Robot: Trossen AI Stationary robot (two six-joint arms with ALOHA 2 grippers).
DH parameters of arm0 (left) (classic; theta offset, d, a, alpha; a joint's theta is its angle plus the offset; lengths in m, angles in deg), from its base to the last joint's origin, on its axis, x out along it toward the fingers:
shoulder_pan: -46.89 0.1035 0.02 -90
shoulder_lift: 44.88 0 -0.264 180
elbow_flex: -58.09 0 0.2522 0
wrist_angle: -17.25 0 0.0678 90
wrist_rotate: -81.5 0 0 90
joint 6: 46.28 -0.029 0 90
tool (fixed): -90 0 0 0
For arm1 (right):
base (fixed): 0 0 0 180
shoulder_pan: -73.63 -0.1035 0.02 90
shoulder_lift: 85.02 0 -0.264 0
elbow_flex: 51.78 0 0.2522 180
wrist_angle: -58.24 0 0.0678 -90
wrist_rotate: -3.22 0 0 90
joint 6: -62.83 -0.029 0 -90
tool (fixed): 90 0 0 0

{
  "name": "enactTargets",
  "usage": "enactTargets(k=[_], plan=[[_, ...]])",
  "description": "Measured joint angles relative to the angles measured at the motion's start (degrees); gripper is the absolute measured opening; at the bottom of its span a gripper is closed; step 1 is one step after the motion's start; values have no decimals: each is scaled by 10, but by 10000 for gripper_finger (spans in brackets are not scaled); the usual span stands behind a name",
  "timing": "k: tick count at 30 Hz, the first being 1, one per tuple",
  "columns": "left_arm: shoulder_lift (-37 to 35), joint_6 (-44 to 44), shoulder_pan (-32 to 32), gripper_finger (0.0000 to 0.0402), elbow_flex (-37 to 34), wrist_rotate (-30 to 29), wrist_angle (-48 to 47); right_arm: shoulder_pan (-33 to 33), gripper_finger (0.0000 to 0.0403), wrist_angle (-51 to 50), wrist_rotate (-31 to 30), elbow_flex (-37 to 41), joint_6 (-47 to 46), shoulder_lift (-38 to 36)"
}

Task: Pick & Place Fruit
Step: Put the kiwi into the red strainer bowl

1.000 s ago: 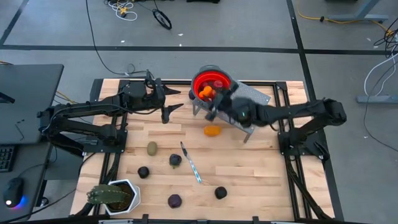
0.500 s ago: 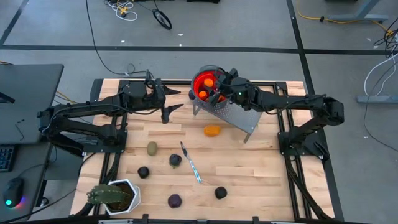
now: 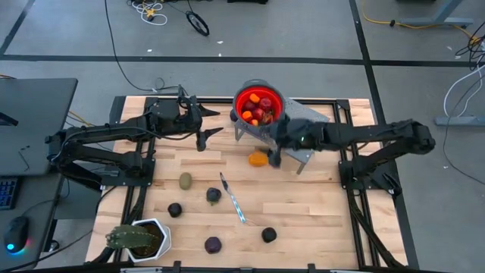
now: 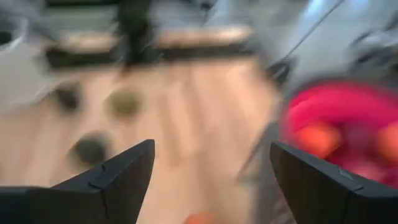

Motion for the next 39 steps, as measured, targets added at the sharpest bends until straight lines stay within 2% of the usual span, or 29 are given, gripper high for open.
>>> enactTargets(k=[3, 6, 9, 12, 16, 18, 23, 26, 30, 34, 39], plan=[[0, 4, 0, 261, 0, 5, -2, -49, 329, -53, 8, 0, -28, 7], [0, 11, 0, 261, 0, 36, -4, -99, 325, -87, -20, 0, -28, 12], [0, 20, 0, 261, 0, 60, -6, -136, 322, -100, -86, 0, -28, 12], [0, 40, 0, 261, 0, 55, -15, -159, 318, -91, -179, 0, -12, 12], [0, 78, -3, 261, 0, 48, -35, -165, 318, -53, -271, 0, 68, 12], [0, 108, -12, 261, 0, 40, -55, -159, 318, -22, -295, 0, 120, 12], [-13, 207, -52, 261, 7, -21, -165, -139, 318, 51, -273, 0, 209, 12], [-14, 283, -93, 261, 30, -78, -278, -130, 318, 52, -246, 0, 213, 12], [-4, 407, -162, 261, 55, -150, -380, -120, 318, 37, -197, 0, 194, 12], [23, 562, -208, 261, 66, -157, -484, -116, 318, 32, -185, 0, 188, 13], [80, 715, -240, 261, 66, -129, -619, -116, 318, 32, -151, 0, 185, 13]])
